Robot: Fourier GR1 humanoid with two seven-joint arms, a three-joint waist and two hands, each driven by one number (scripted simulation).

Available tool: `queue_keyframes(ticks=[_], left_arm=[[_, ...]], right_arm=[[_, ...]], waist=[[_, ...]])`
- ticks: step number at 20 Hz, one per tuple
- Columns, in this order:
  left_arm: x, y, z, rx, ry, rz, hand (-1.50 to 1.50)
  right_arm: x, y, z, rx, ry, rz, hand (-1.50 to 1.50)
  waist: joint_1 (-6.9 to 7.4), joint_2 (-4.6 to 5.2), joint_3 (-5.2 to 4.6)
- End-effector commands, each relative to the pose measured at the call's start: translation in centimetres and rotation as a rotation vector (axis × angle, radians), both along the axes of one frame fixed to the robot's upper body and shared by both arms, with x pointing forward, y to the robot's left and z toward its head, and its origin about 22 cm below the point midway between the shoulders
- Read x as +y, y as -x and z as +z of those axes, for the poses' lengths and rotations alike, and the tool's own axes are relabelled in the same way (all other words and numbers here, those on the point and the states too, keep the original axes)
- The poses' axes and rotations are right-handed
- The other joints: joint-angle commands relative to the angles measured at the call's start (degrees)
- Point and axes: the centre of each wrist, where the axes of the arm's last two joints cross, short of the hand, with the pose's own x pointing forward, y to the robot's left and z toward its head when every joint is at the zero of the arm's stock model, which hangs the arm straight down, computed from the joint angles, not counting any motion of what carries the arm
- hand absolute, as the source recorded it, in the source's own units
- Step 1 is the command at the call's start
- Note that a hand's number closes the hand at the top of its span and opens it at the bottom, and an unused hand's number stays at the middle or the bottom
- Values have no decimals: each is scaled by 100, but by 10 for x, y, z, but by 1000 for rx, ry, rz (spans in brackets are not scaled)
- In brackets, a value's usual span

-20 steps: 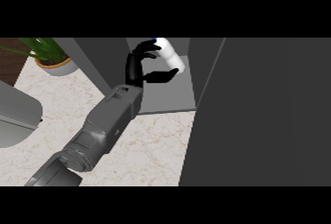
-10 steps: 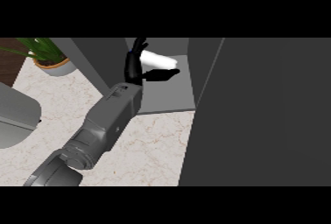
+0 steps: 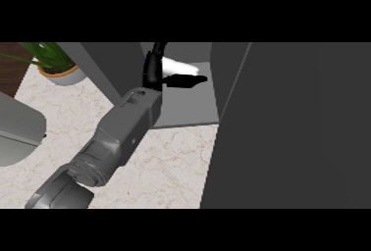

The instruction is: Pick up the bottled water, place it into the cabinet and close the cabinet

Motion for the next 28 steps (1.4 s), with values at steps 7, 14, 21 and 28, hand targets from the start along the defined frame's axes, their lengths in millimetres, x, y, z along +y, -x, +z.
queue_keyframes(ticks=[7, 14, 21, 28], left_arm=[[-11, 0, 13, -52, 213, -283, -150], [-22, 11, 16, -31, 317, -305, -150], [-11, 51, -23, 6, 345, -371, 150], [2, 96, -36, 55, 351, -368, 150]], right_arm=[[-7, 3, 3, -17, 5, -16, -150], [-8, 17, 21, -17, 23, -20, -150], [-10, 22, 25, -20, 38, -32, -150], [-6, 5, 14, 15, 253, 55, 150]], waist=[[196, -90, 8], [249, -145, 5], [519, -213, 8], [714, -270, 4]])
